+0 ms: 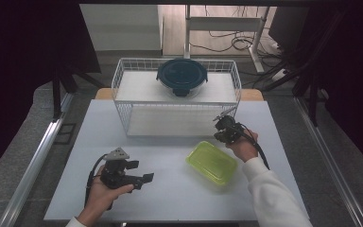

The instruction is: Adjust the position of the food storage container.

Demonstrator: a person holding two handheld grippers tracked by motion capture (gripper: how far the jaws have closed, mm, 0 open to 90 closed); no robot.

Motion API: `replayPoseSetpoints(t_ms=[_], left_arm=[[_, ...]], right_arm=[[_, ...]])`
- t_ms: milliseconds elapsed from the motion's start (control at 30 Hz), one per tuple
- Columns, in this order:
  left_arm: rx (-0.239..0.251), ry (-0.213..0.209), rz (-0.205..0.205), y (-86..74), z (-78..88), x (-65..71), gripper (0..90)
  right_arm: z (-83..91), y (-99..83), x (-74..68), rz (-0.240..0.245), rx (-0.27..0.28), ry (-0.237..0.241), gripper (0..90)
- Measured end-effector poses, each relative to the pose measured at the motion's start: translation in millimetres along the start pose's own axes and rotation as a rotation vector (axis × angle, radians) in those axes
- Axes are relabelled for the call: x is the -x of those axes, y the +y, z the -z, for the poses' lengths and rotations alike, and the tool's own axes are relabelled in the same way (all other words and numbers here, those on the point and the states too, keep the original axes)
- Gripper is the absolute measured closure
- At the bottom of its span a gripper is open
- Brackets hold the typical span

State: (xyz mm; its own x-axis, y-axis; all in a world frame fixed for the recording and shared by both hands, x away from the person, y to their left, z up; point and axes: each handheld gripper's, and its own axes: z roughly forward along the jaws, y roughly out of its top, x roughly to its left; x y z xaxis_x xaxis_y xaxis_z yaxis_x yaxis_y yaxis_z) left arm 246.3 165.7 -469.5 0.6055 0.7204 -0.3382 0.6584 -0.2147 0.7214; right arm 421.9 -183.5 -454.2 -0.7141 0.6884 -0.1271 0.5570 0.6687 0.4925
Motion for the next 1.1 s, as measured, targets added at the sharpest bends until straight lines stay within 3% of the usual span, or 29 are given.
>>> replayPoseSetpoints(t_ms=[133,367,733,967,1100], left_arm=[[0.003,-0.001,-0.002,0.3,-0.1,-0.1,18.1],[0.007,0.000,0.005,0.5,0.7,-1.5,18.0],[-0.003,0.002,0.008,0.0,-0.5,-1.4,18.0],[0.011,0.011,0.016,0.2,1.9,-3.0,18.3],[0.006,0.009,0.017,-0.4,1.0,-3.7,18.3]], right_arm=[[-7.2,0.7,-2.4,0.023,-0.029,-0.012,88.6],[-13.4,2.4,-13.1,0.058,-0.059,0.043,88.6],[-14.4,8.4,-40.3,0.159,-0.051,0.106,88.6],[-18.1,12.2,-65.9,0.222,-0.046,0.158,88.6],[-19.8,12.5,-75.1,0.253,-0.053,0.166,88.7]])
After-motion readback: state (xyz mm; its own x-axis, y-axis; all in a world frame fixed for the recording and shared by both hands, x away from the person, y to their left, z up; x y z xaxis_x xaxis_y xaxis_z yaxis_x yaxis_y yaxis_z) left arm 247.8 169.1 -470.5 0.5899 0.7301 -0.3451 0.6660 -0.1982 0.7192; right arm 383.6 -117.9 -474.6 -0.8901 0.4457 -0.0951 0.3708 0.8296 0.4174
